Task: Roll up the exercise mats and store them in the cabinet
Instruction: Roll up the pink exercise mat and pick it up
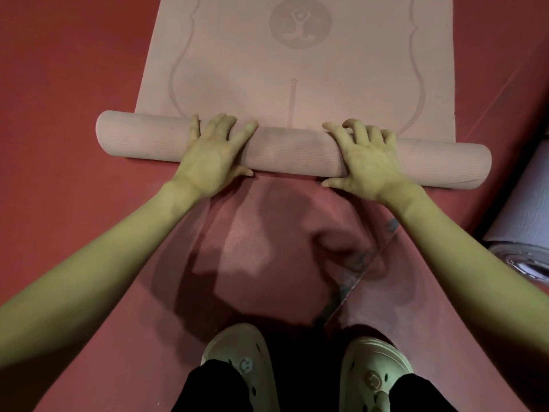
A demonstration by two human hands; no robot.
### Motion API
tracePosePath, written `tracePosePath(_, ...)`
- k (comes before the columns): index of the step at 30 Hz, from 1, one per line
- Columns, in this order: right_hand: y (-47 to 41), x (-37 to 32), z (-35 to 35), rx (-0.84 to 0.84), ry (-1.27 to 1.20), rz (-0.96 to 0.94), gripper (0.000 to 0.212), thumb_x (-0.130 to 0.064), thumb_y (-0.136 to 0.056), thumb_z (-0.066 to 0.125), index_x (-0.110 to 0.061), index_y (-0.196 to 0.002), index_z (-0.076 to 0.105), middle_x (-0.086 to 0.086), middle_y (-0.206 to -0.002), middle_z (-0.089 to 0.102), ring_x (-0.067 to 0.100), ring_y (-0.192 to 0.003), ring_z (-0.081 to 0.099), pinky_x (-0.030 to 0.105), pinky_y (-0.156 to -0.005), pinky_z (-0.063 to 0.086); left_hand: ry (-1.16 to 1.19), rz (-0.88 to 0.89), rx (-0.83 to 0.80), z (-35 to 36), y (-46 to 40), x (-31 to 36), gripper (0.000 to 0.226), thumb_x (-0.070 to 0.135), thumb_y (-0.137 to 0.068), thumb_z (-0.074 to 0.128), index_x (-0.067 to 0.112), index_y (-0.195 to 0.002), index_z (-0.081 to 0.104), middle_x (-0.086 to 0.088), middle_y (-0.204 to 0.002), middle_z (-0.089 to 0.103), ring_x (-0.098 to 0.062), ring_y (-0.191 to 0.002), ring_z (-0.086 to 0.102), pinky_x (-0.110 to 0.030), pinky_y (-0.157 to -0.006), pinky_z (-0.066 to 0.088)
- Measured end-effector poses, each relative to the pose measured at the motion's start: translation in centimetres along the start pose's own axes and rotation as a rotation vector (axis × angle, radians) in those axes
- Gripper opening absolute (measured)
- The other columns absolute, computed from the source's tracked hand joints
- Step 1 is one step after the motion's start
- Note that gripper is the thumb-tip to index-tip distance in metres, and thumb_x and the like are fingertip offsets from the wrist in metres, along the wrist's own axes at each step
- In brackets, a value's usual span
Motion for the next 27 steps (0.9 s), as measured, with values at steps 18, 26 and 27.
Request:
tracePosePath(18,10.3,-3.2,1.4,-0.134,-0.098,-0.021,0.09,-0.051,-0.07,0.075,-0.041,-0.147,0.028,-0.005,-0.132,0.05,0.033,-0.113,0.05,0.043,-0.091,0.033,0.111,0.072,-0.022,-0.2,10.2,4.0,0.074,0.058,-0.076,0.059,0.018,-0.137,0.05,-0.014,-0.116,0.057,-0.034,-0.11,0.052,-0.048,-0.095,0.037)
tracePosePath(26,9.0,-2.9,2.0,-0.337,-0.247,-0.022,0.085,-0.052,-0.067,0.077,-0.046,-0.14,0.033,-0.008,-0.13,0.052,0.029,-0.12,0.05,0.047,-0.096,0.034,0.079,0.137,-0.02,0.4,11.1,5.2,0.078,0.041,-0.077,0.073,0.007,-0.141,0.043,-0.018,-0.128,0.049,-0.036,-0.119,0.047,-0.052,-0.108,0.03)
tracePosePath(27,8.6,-2.8,1.9,-0.371,-0.289,-0.022,0.082,-0.05,-0.067,0.078,-0.046,-0.137,0.036,-0.009,-0.128,0.053,0.027,-0.12,0.05,0.048,-0.098,0.034,0.093,0.153,-0.006,0.3,10.9,5.2,0.076,0.04,-0.078,0.072,0.005,-0.139,0.045,-0.019,-0.127,0.051,-0.037,-0.116,0.049,-0.05,-0.105,0.033)
Point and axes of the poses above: each hand's wrist, its own y-axis away from the middle knuckle, its own z-axis out of the palm, x = y × z, the point moved 8 cm from there along -y, towards the middle knuckle
